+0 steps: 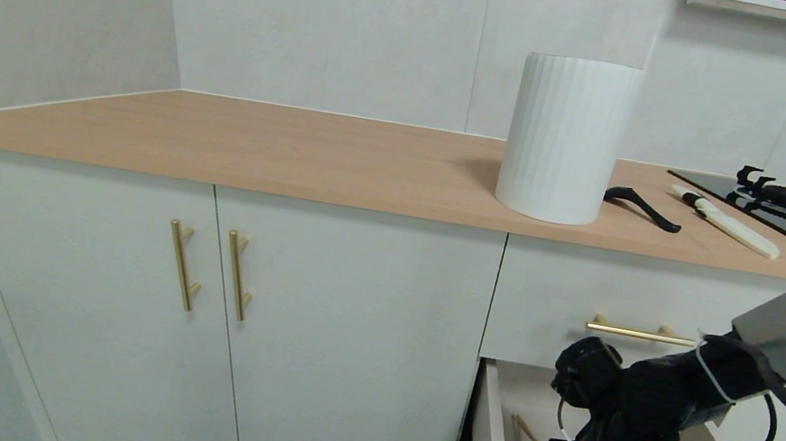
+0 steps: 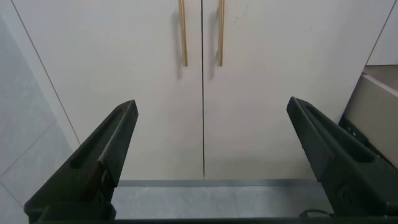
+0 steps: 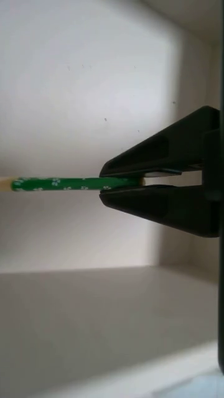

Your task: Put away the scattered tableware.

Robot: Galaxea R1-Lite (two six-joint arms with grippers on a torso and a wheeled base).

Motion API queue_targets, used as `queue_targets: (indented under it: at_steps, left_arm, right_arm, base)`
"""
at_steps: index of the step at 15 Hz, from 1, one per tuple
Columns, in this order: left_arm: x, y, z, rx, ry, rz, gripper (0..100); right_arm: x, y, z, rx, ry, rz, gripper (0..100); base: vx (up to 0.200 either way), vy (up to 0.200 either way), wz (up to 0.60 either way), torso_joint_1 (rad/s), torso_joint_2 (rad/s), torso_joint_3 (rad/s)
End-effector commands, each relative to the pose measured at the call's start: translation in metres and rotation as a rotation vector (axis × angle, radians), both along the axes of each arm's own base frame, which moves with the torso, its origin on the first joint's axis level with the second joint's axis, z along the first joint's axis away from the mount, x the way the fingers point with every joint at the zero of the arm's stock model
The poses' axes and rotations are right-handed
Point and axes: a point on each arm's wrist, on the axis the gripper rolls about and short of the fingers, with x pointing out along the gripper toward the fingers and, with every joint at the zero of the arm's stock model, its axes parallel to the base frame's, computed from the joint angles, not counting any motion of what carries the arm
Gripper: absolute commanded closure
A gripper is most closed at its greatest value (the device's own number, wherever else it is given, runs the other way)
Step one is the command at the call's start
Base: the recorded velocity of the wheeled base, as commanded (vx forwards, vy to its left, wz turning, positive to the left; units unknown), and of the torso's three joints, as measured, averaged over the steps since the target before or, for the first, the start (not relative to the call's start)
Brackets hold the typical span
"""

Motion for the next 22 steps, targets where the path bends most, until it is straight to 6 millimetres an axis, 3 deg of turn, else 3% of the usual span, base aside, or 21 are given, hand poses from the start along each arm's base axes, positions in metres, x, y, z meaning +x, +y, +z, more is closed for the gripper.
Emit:
queue_targets:
  at_steps: [1,10,11,19,21,22]
  left_arm:
    - [0.0,0.0,0.0,0.0,0.0,0.0,0]
    - [0.0,0.0,0.0,0.0,0.0,0.0,0]
    - [0.0,0.0,0.0,0.0,-0.001,0.0,0]
    - [0.0,0.0,0.0,0.0,-0.001,0.0,0]
    - [0.0,0.0,0.0,0.0,0.0,0.0,0]
    - [0.0,0.0,0.0,0.0,0.0,0.0,0]
  right_arm:
    - [-0.007,0.006,-0.015,-0.034,0.051,0.022,100]
    - [-0.016,0.01,-0.021,-0.104,0.049,0.031,100]
    - [-0.016,0.011,-0.021,-0.104,0.049,0.034,0]
    - [-0.016,0.011,-0.018,-0.1,0.04,0.032,0]
    - [-0.016,0.011,-0.001,-0.075,-0.003,-0.006,0]
    - [-0.018,0.009,0.016,-0.05,-0.043,-0.014,0]
  base:
    - [0.0,0.0,0.0,0.0,0.0,0.0]
    - [0.0,0.0,0.0,0.0,0.0,0.0]
    - [0.0,0.0,0.0,0.0,0.0,0.0]
    - [0.0,0.0,0.0,0.0,0.0,0.0]
    - [0.0,0.0,0.0,0.0,0.0,0.0]
    - [0.0,0.0,0.0,0.0,0.0,0.0]
